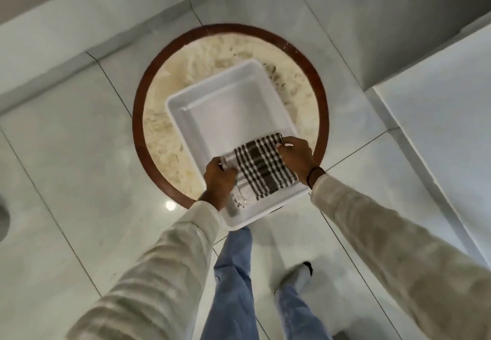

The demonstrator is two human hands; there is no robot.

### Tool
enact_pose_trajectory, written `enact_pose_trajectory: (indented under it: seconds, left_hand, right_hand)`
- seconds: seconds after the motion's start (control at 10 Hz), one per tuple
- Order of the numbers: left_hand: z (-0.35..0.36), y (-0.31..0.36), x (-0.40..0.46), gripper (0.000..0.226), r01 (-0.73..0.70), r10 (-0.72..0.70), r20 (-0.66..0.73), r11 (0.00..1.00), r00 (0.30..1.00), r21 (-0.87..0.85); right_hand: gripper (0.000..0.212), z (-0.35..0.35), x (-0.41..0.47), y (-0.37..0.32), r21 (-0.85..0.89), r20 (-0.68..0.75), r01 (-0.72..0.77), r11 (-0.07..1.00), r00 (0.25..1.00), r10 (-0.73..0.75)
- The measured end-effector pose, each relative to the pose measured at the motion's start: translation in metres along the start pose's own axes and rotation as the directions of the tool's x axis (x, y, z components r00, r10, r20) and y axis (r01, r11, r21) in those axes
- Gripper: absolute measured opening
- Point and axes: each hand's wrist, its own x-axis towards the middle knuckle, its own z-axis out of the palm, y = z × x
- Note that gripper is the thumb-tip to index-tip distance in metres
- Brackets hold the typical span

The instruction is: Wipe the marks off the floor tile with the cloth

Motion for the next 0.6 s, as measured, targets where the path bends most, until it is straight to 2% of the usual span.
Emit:
enact_pose_trajectory:
  seconds: [0.2, 0.3, 0.4, 0.5, 0.6]
  left_hand:
    - [0.008, -0.014, 0.034, 0.046, -0.019, 0.025, -0.046, 0.992, 0.999, 0.125]
    - [0.007, -0.011, 0.029, 0.051, -0.079, 0.093, -0.046, 0.968, 0.995, 0.237]
    - [0.003, -0.006, 0.007, 0.062, -0.207, 0.242, -0.026, 0.877, 0.97, 0.433]
    - [0.009, 0.013, -0.026, 0.062, -0.38, 0.419, 0.079, 0.71, 0.905, 0.592]
    - [0.023, 0.043, -0.071, 0.067, -0.587, 0.582, 0.273, 0.46, 0.766, 0.667]
  right_hand:
    - [0.015, 0.025, 0.025, 0.014, -0.083, -0.015, -0.004, 0.997, 1.0, 0.003]
    - [0.023, 0.02, 0.021, 0.009, -0.108, -0.061, 0.015, 0.994, 0.998, -0.021]
    - [0.029, -0.001, -0.001, -0.008, -0.053, -0.149, 0.062, 0.997, 0.986, -0.069]
    - [0.021, -0.046, -0.03, -0.032, 0.092, -0.257, 0.16, 0.983, 0.957, -0.132]
    - [0.013, -0.119, -0.077, -0.055, 0.42, -0.229, 0.23, 0.878, 0.963, -0.143]
